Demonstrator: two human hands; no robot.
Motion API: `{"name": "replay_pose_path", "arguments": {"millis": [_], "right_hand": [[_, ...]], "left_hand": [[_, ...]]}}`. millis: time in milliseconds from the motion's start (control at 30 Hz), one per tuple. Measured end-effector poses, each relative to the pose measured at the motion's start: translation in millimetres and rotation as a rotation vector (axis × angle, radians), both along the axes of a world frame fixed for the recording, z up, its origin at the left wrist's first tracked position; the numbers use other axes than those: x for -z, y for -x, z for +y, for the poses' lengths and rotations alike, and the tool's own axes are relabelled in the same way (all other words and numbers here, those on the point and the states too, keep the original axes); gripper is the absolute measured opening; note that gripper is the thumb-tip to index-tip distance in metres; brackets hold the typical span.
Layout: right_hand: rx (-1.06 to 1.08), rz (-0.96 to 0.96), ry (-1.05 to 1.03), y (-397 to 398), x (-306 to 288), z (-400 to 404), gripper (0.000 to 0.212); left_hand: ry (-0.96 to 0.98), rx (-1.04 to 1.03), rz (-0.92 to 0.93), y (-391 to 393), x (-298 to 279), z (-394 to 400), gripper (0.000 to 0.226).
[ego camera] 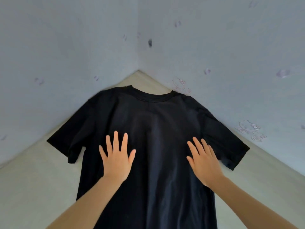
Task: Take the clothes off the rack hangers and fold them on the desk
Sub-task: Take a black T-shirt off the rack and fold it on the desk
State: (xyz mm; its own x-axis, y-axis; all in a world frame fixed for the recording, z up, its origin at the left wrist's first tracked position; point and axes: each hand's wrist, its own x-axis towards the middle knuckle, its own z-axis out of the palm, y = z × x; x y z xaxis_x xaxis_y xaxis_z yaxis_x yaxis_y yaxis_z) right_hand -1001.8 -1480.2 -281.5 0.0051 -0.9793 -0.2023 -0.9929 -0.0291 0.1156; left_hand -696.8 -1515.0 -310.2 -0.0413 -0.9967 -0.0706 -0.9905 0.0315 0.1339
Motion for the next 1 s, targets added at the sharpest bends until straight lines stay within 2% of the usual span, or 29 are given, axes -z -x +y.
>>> {"name": "replay_pose_path", "arguments": {"millis": [100,167,300,367,500,633,700,800,900,1000], "right_hand": [[0.016,0.024,-0.091,-5,1,31,0.072],[0.056,0.041,-0.138,-9,1,46,0.077],[0.087,0.006,-0.156,-23,-2,70,0.071],[0.055,-0.030,-0.155,-31,-6,85,0.061],[0.008,-0.076,-0.220,-38,-17,95,0.058],[0.048,-0.307,-0.173,-28,-31,91,0.048],[0.078,-0.437,-0.109,-15,-39,84,0.041],[0.174,-0.582,-0.006,10,-46,69,0.031],[0.227,-0.603,0.025,43,-46,52,0.028],[0.286,-0.545,-0.006,74,-46,39,0.035]], "left_hand": [[-0.071,0.080,-0.056,-18,9,28,0.071],[-0.098,0.106,-0.072,-28,10,32,0.070],[-0.145,0.164,-0.086,-46,6,37,0.072],[-0.142,0.199,-0.096,-58,4,42,0.073],[-0.184,0.198,-0.086,-70,-4,43,0.072],[-0.267,0.121,-0.034,-36,-21,52,0.066],[-0.262,0.138,0.023,-10,-27,61,0.062],[-0.232,0.177,0.017,29,-29,79,0.057],[-0.204,0.129,0.070,71,-30,95,0.056],[-0.174,0.166,0.074,110,-30,114,0.056]]}}
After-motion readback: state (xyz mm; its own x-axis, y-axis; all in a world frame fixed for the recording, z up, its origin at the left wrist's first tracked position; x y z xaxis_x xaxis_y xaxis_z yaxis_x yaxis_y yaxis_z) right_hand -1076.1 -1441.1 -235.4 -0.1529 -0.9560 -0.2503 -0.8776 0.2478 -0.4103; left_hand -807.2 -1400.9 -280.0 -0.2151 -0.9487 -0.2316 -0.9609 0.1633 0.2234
